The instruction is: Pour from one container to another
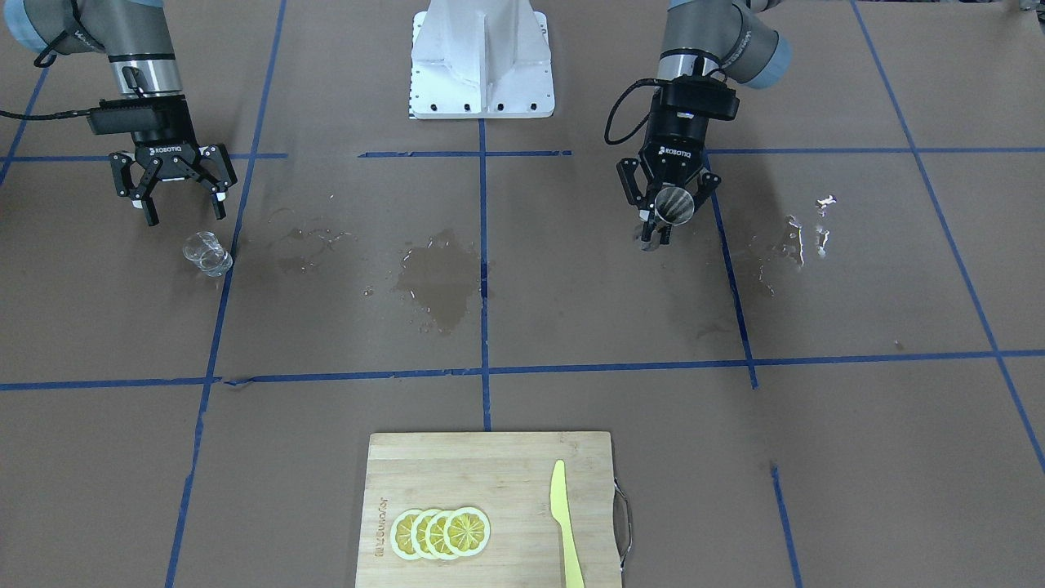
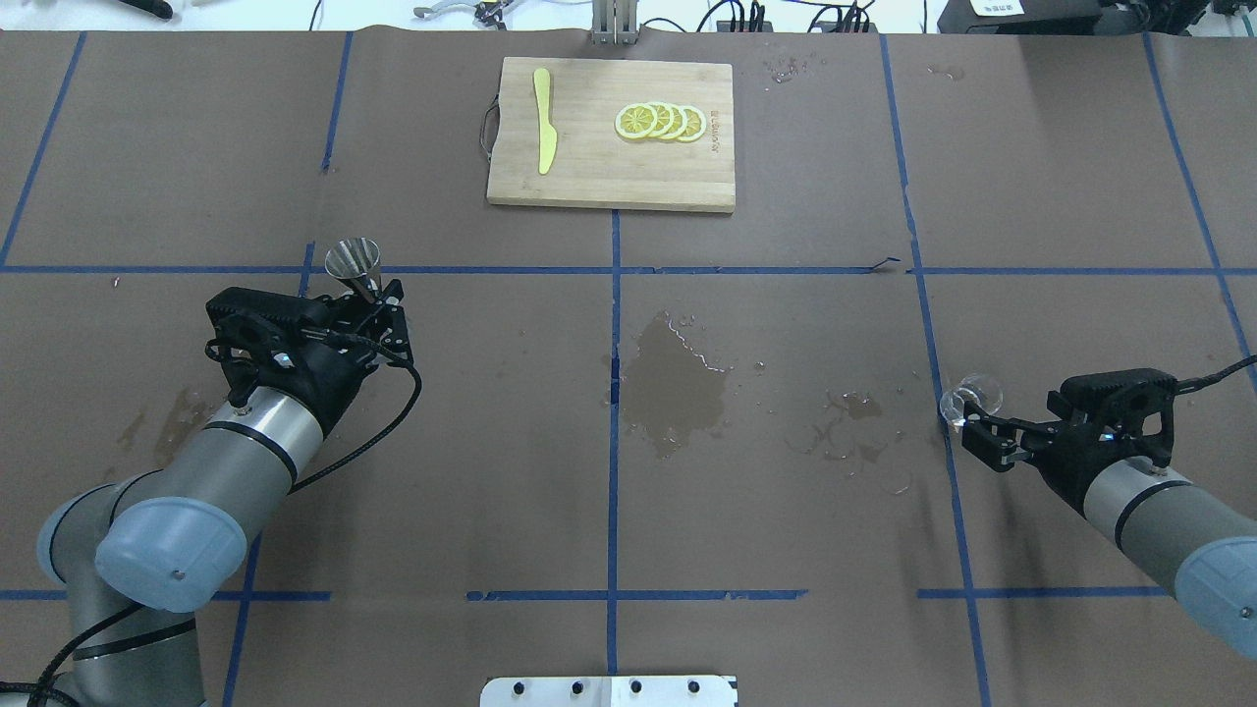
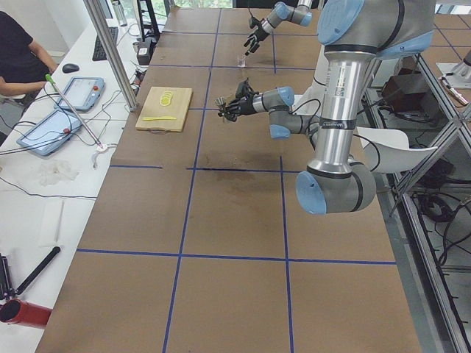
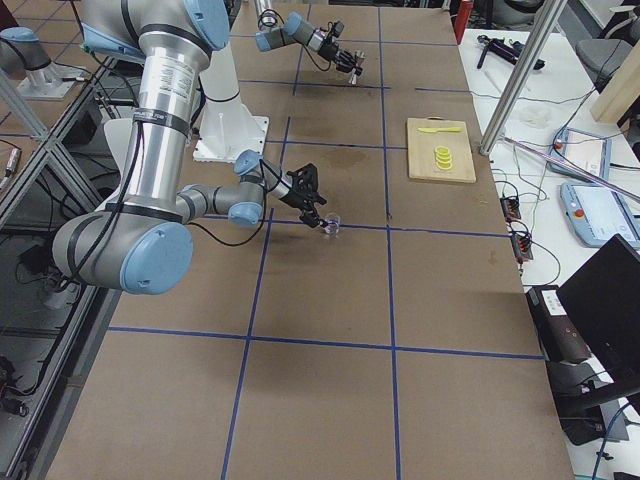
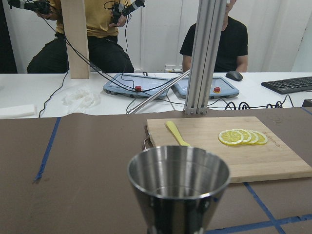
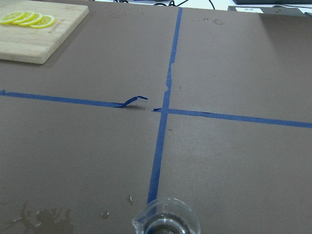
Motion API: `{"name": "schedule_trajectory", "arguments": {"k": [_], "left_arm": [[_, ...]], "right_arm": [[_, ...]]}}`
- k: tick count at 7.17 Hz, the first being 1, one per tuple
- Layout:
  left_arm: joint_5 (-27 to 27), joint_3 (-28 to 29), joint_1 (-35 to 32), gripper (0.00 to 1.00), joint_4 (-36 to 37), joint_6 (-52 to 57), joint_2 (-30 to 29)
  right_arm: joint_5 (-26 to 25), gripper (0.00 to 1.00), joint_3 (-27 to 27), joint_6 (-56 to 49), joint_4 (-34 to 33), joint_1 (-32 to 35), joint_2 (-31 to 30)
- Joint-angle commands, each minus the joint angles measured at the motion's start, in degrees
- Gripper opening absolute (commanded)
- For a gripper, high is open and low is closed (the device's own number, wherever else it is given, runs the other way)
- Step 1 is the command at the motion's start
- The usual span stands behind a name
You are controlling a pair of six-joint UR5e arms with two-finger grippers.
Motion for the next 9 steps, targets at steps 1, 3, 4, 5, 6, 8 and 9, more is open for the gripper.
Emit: {"name": "schedule_trajectory", "arguments": {"k": [1,3,4,5,6,8,9], "left_arm": [[-0.08,0.21,0.02,0.0,-0.13,0.01,-0.06],[-0.08,0.56,-0.07,0.0,-0.13,0.1,-0.15],[-1.12,0.56,-0.24,0.0,-0.13,0.1,-0.06],[-1.13,0.56,-0.33,0.0,-0.13,0.1,-0.15],[-1.13,0.56,-0.33,0.0,-0.13,0.1,-0.32],[-1.13,0.56,-0.42,0.0,-0.04,0.1,-0.32],[-1.13,0.73,-0.51,0.0,-0.13,0.36,-0.32]], "right_arm": [[-3.05,0.99,-1.74,-0.18,0.39,-0.51,1.28],[-6.03,1.0,-2.89,-0.8,0.39,-2.87,1.54],[-8.14,0.99,-4.2,-0.8,0.39,-3.92,2.06],[-8.42,0.99,-5.0,-0.8,0.48,-3.93,3.2],[-10.08,0.99,-7.79,-0.71,0.48,-3.93,4.25],[-10.71,0.99,-9.75,-0.63,0.56,-3.93,5.32],[-10.71,0.99,-10.1,-0.63,1.43,-4.02,6.88]]}}
